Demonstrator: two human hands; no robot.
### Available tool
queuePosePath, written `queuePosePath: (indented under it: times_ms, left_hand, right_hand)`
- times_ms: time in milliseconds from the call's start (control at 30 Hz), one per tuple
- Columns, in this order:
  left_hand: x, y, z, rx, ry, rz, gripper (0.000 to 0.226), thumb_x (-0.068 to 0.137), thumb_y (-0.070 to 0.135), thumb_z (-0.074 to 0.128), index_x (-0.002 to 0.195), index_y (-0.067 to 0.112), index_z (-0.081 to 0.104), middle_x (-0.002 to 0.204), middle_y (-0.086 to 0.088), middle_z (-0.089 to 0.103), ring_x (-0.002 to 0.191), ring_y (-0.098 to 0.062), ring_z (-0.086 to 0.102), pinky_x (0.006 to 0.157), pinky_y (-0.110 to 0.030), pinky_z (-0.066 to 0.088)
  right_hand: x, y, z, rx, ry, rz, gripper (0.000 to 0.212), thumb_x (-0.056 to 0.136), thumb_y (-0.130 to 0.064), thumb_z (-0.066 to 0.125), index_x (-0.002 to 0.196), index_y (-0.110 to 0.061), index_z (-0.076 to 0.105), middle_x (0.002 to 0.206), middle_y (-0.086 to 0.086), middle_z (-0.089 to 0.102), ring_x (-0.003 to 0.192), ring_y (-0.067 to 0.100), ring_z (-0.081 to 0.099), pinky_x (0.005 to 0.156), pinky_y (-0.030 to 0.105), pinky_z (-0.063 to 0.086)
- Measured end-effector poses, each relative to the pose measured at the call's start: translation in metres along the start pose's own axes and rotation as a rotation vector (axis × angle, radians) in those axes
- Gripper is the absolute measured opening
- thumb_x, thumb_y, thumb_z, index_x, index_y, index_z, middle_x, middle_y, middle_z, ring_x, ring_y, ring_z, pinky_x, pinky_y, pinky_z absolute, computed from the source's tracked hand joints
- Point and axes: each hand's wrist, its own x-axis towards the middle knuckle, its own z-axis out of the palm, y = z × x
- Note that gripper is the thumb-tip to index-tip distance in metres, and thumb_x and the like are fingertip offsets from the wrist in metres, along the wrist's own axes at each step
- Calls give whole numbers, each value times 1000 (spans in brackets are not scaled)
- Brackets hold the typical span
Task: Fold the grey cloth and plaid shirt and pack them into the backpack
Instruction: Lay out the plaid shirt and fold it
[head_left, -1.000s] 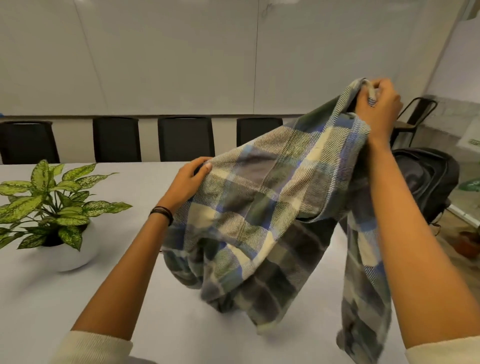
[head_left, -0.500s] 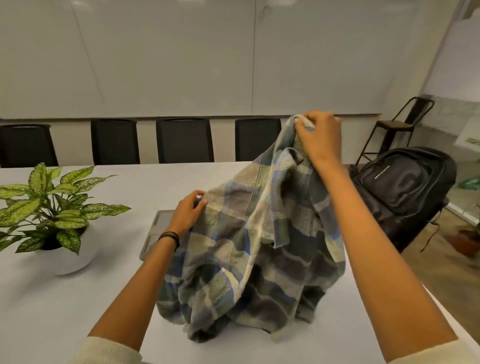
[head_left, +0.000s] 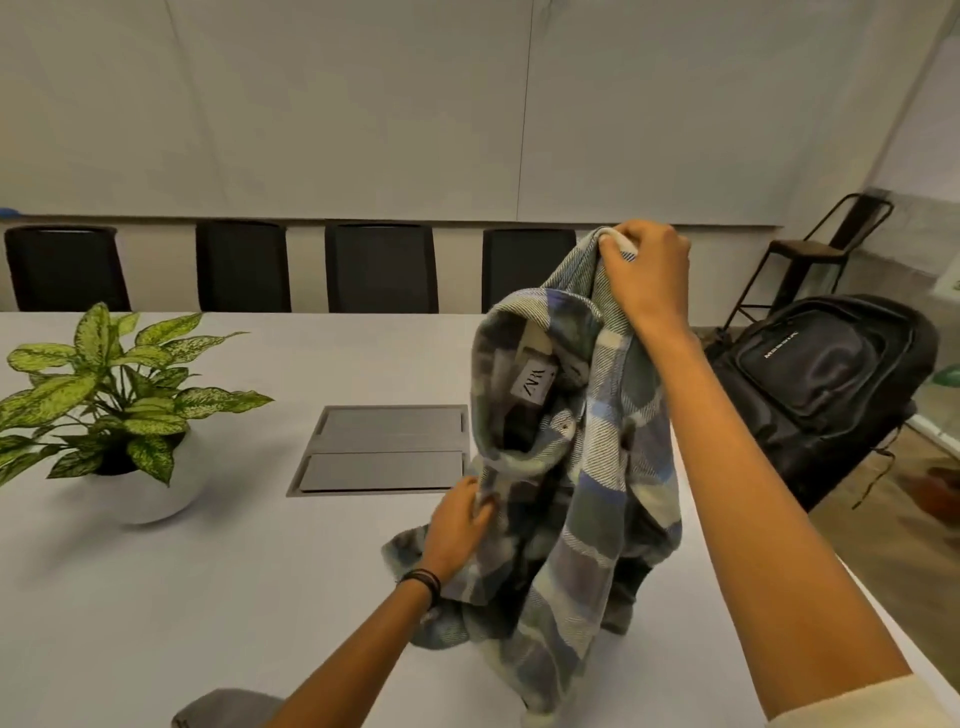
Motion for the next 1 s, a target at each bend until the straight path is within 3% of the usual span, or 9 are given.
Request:
queuePosePath:
  times_ms: [67, 233, 433, 567, 667, 800, 867, 933, 1000]
  left_hand:
    - [13, -2, -18, -108, 88, -43, 9, 94, 9, 49, 94, 9, 58, 92, -9, 60, 84, -23, 56, 74, -34, 47]
    - [54, 3, -91, -119, 316, -1, 18, 92, -2, 42, 82, 3, 56, 81, -11, 56, 76, -20, 50, 66, -31, 41]
    - [95, 41, -151, -88, 358, 86, 13, 93, 2, 44, 94, 6, 56, 96, -11, 58, 92, -24, 55, 83, -34, 47]
    - [101, 62, -166, -6, 311, 109, 20, 97, 6, 37, 104, 5, 55, 102, -8, 56, 96, -20, 52, 84, -30, 44]
    - [93, 76, -161, -44, 249, 80, 20, 101, 13, 29, 107, 8, 48, 109, -8, 50, 101, -19, 48, 88, -29, 41]
    - [83, 91, -162, -72, 93, 47, 21, 101, 18, 28, 109, 14, 47, 112, -5, 51, 104, -19, 49, 96, -34, 41]
    - [79, 99, -164, -110, -54, 8, 22, 101, 21, 32, 113, 19, 51, 113, -2, 56, 103, -18, 54, 98, -31, 44]
    - [75, 107, -168, -151, -158, -35, 23, 99, 23, 37, 114, 19, 54, 104, 3, 58, 89, -9, 56, 83, -16, 50]
    - [79, 104, -171, -161, -208, -41, 13, 95, 19, 46, 103, 17, 55, 94, 6, 55, 81, -2, 51, 69, -6, 46]
  right_hand:
    - [4, 9, -13, 35, -67, -10, 22, 89, -22, 57, 99, -6, 70, 94, 9, 69, 82, 15, 59, 69, 18, 38]
    - [4, 47, -49, 103, -258, 58, 13, 90, -23, 57, 94, -12, 64, 88, 1, 61, 82, 11, 54, 65, 19, 38]
    - [-11, 85, -58, 30, -420, 150, 16, 88, -18, 61, 100, -8, 62, 99, 8, 60, 95, 20, 54, 85, 36, 43]
    - [-25, 93, -62, -72, -576, 112, 18, 91, -17, 56, 96, -3, 66, 89, 12, 64, 83, 29, 57, 73, 39, 43]
    - [-29, 98, -59, -132, -610, 131, 22, 98, -19, 43, 89, -11, 62, 86, 8, 60, 80, 23, 53, 66, 31, 37]
    - [-37, 109, -51, 9, -497, 309, 31, 101, -24, 30, 102, -9, 57, 106, 5, 55, 99, 21, 49, 85, 33, 36]
    - [-38, 109, -53, 156, -447, 389, 30, 100, -21, 32, 94, -11, 60, 98, 3, 58, 91, 17, 52, 83, 32, 38]
    - [-39, 104, -59, 374, -468, 461, 30, 99, -15, 35, 80, -15, 58, 80, -2, 62, 74, 10, 54, 71, 25, 43]
    - [-39, 101, -65, 588, -481, 550, 27, 97, -13, 38, 79, -15, 58, 65, -6, 65, 60, 4, 58, 59, 18, 48]
